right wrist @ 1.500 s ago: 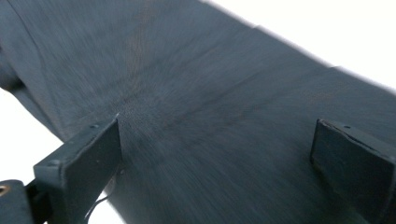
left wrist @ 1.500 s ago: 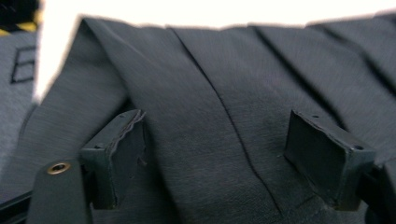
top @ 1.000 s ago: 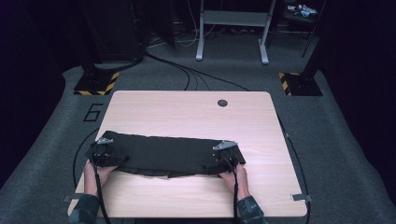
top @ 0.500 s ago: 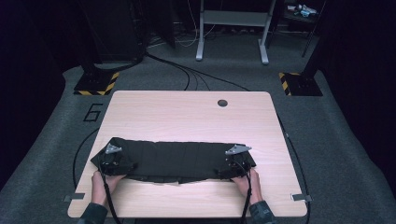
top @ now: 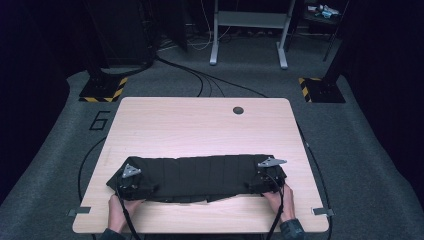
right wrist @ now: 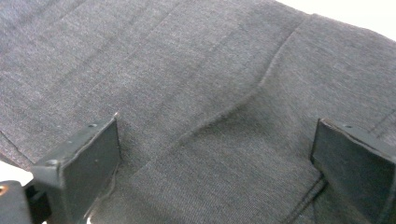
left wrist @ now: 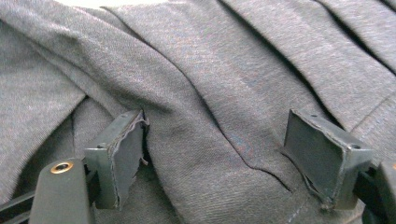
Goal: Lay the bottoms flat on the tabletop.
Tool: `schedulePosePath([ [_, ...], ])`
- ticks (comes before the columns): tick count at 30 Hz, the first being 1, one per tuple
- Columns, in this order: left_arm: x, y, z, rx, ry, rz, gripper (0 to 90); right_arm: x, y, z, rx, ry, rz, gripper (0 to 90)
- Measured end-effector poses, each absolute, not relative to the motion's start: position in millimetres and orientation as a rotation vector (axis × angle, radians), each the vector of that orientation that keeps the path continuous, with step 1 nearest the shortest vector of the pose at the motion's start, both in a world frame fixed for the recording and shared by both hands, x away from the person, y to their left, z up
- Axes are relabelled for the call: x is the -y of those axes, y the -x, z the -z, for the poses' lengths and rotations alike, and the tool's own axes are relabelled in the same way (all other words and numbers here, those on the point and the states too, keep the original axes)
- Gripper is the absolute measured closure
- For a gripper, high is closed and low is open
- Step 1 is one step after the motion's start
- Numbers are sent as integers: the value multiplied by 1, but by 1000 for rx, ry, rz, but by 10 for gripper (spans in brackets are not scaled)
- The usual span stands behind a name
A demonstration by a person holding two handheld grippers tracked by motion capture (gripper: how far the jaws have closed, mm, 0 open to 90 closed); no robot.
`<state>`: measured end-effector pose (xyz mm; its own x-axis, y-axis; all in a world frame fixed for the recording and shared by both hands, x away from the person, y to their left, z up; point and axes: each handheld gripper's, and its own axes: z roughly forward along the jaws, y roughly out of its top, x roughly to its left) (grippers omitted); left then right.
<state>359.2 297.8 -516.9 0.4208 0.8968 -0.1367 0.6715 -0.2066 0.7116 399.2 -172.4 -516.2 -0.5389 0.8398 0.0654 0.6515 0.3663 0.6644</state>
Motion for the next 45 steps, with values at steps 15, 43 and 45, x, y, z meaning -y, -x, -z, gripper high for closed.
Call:
schedulePosePath([
  [15, -312, -320, 502, -1224, -1920, -470, 244, 192, -341, 502, -2232, -1294, -1094, 133],
  [43, -301, -316, 504, -1149, -2003, -546, 767, 184, -334, 510, -2187, -1248, -1090, 761],
  [45, -301, -316, 504, -1146, -1993, -556, 772, 183, -334, 509, -2185, -1251, -1083, 770],
])
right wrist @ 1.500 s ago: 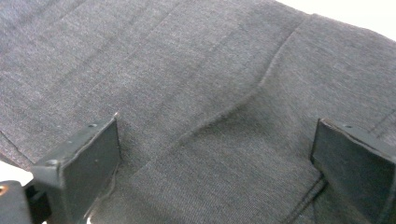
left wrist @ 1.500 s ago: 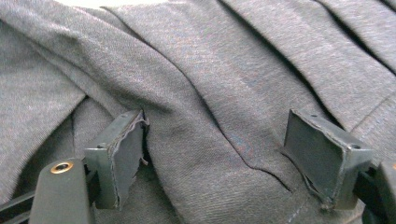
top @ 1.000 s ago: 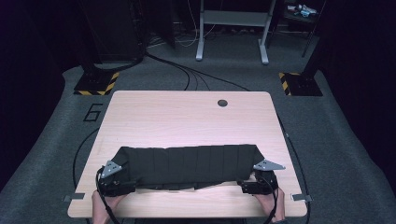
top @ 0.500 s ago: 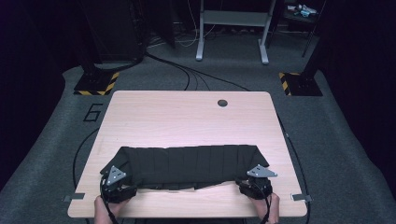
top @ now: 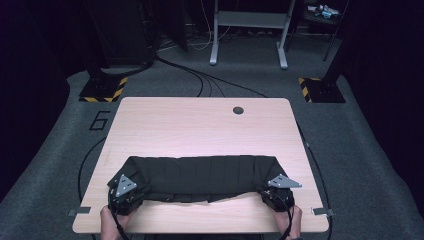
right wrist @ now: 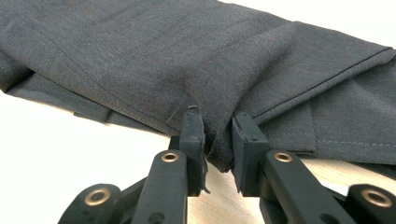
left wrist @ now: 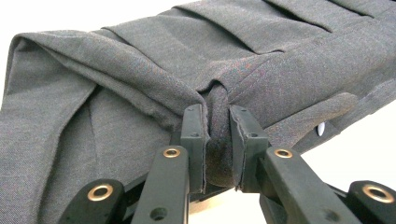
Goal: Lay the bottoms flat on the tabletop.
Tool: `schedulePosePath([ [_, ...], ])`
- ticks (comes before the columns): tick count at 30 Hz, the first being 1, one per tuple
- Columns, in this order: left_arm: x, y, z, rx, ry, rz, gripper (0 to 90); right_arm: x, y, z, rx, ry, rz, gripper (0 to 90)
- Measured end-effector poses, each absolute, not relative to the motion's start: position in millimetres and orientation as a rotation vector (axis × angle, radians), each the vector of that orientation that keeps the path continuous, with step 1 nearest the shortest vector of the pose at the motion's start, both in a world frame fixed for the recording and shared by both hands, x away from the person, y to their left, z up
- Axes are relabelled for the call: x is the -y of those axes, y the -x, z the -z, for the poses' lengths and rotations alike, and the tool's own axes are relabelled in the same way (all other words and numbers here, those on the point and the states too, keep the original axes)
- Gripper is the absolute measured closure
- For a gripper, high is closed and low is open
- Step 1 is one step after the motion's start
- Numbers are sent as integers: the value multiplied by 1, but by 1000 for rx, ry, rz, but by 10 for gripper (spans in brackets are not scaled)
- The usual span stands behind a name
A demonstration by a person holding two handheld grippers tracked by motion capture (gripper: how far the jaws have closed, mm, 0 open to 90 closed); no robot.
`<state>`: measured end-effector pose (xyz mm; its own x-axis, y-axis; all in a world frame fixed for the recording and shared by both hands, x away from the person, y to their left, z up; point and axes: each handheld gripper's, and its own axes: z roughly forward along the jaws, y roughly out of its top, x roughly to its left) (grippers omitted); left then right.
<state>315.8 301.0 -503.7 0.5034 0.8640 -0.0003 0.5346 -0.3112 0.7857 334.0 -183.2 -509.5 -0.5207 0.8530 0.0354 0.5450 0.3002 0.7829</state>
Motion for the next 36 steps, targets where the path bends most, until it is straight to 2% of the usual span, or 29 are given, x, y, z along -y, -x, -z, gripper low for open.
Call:
schedulePosePath([
  [21, -304, -326, 478, -1118, -1962, -563, 820, 177, -339, 478, -2156, -1171, -1072, 806],
  [36, -304, -341, 452, -1075, -1963, -617, 831, 173, -353, 451, -2135, -1106, -1053, 814],
])
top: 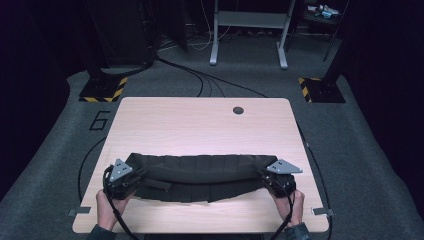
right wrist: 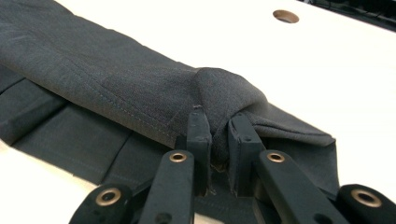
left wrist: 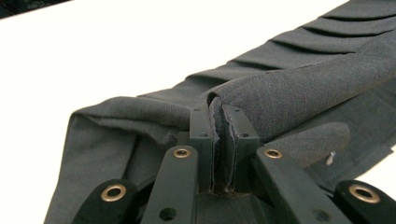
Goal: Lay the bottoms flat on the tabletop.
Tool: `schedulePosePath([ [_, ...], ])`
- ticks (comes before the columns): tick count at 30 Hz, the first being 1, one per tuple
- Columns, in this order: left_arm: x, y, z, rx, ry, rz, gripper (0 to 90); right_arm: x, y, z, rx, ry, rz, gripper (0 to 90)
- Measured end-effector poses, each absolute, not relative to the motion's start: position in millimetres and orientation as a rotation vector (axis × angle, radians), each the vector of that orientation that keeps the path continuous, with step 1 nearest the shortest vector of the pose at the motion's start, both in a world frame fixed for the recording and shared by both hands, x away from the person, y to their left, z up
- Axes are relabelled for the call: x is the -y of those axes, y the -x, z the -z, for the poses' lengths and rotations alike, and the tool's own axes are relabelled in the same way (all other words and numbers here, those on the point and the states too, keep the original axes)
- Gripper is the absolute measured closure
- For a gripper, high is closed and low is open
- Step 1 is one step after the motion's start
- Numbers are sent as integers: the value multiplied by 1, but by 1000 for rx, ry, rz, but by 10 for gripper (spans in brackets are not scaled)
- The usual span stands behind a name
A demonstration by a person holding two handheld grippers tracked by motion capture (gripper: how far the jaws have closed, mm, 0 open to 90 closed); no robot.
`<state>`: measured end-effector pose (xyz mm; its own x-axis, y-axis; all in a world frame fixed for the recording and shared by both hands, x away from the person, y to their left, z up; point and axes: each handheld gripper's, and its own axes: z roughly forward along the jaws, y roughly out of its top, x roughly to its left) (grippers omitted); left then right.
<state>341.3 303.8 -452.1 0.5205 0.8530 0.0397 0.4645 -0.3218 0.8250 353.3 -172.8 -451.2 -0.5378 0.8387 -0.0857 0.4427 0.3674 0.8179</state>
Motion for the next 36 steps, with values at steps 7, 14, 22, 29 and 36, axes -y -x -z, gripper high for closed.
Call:
schedulePosePath([
  [7, -303, -353, 441, -1062, -1970, -638, 836, 170, -364, 438, -2137, -1099, -1035, 817],
  [14, -304, -362, 433, -1048, -1970, -648, 838, 169, -375, 427, -2144, -1087, -1029, 818],
  [22, -307, -374, 427, -1049, -1958, -650, 839, 168, -389, 418, -2155, -1093, -1026, 817],
  [29, -307, -385, 424, -1054, -1967, -665, 840, 167, -403, 411, -2174, -1132, -1034, 817],
  [36, -308, -400, 423, -1068, -1954, -667, 839, 165, -421, 407, -2188, -1161, -1020, 815],
])
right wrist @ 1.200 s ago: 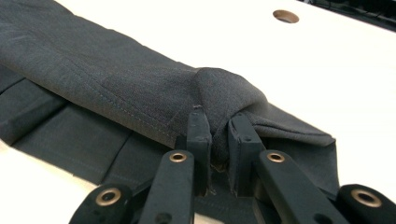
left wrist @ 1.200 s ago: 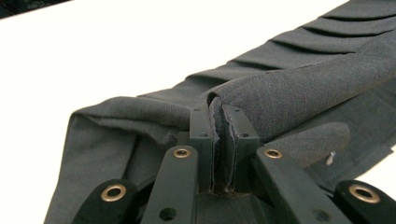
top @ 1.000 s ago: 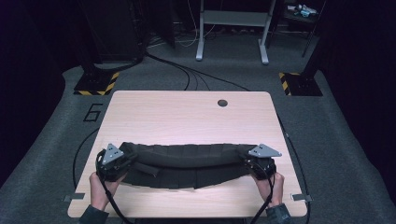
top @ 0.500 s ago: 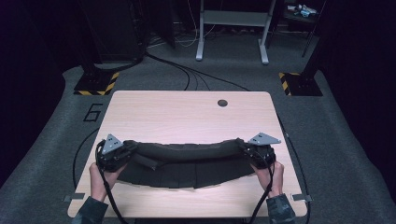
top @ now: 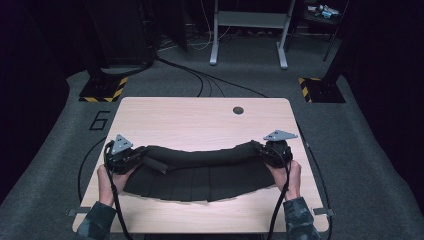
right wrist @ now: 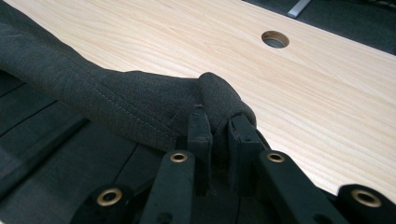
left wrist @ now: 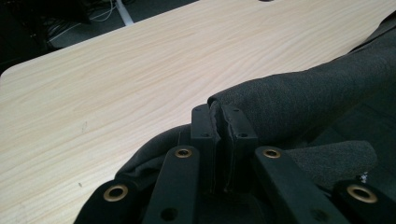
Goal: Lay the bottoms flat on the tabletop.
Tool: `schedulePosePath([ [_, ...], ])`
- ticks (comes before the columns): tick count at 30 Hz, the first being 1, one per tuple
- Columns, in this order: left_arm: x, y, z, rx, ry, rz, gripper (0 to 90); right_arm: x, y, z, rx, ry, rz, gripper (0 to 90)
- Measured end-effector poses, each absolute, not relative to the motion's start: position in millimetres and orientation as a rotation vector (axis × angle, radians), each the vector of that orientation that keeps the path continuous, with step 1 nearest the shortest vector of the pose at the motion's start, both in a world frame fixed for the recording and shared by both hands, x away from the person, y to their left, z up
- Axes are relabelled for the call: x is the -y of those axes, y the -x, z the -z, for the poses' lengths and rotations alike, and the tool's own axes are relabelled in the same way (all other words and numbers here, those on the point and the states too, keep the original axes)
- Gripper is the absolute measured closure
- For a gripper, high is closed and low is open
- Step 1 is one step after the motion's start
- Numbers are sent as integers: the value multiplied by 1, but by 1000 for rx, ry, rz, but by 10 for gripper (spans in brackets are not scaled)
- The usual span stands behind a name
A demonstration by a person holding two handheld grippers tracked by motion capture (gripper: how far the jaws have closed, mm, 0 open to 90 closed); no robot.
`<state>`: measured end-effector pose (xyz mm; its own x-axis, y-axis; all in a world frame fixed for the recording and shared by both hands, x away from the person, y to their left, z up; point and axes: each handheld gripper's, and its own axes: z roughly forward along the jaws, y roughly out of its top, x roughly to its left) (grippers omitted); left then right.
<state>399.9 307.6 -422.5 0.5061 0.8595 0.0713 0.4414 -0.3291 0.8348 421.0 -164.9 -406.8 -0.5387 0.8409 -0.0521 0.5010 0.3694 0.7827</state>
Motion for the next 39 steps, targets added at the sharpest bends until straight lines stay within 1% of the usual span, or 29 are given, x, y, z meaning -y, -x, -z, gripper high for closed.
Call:
schedulePosePath([
  [11, -305, -433, 423, -1088, -1971, -666, 838, 160, -457, 410, -2190, -1244, -974, 812],
  [17, -302, -459, 425, -1111, -1962, -652, 833, 157, -484, 413, -2189, -1296, -932, 808],
  [18, -302, -459, 425, -1111, -1962, -652, 824, 157, -484, 413, -2189, -1296, -932, 808],
  [20, -302, -467, 425, -1118, -1959, -646, 818, 156, -497, 415, -2182, -1333, -920, 803],
  [22, -302, -477, 426, -1127, -1968, -649, 787, 154, -510, 418, -2178, -1376, -900, 788],
  [23, -302, -480, 427, -1140, -1967, -650, 757, 154, -515, 420, -2174, -1385, -898, 775],
  [24, -302, -485, 428, -1155, -1983, -659, 699, 154, -519, 422, -2170, -1406, -898, 752],
  [25, -302, -488, 429, -1158, -2013, -676, 653, 154, -524, 424, -2158, -1426, -884, 708],
  [26, -302, -492, 432, -1179, -2042, -708, 593, 154, -527, 426, -2148, -1448, -863, 642],
  [27, -302, -493, 434, -1191, -2052, -730, 511, 154, -531, 429, -2138, -1474, -842, 568],
  [29, -306, -496, 439, -1231, -2055, -714, 396, 156, -533, 431, -2100, -1494, -825, 466],
  [30, -308, -496, 441, -1251, -2049, -713, 360, 158, -533, 432, -2097, -1500, -833, 417],
  [32, -315, -496, 447, -1284, -2038, -654, 316, 160, -530, 435, -2085, -1523, -843, 350],
  [34, -320, -493, 452, -1292, -2030, -645, 286, 163, -526, 439, -2108, -1515, -870, 289],
  [35, -322, -490, 455, -1295, -2037, -641, 286, 164, -524, 440, -2112, -1518, -886, 274],
  [36, -323, -489, 458, -1315, -2032, -600, 275, 165, -520, 441, -2128, -1511, -887, 250],
  [37, -326, -487, 460, -1314, -2027, -593, 255, 166, -517, 442, -2135, -1505, -890, 233],
  [39, -329, -481, 462, -1307, -2031, -593, 249, 168, -510, 445, -2155, -1483, -903, 203],
])
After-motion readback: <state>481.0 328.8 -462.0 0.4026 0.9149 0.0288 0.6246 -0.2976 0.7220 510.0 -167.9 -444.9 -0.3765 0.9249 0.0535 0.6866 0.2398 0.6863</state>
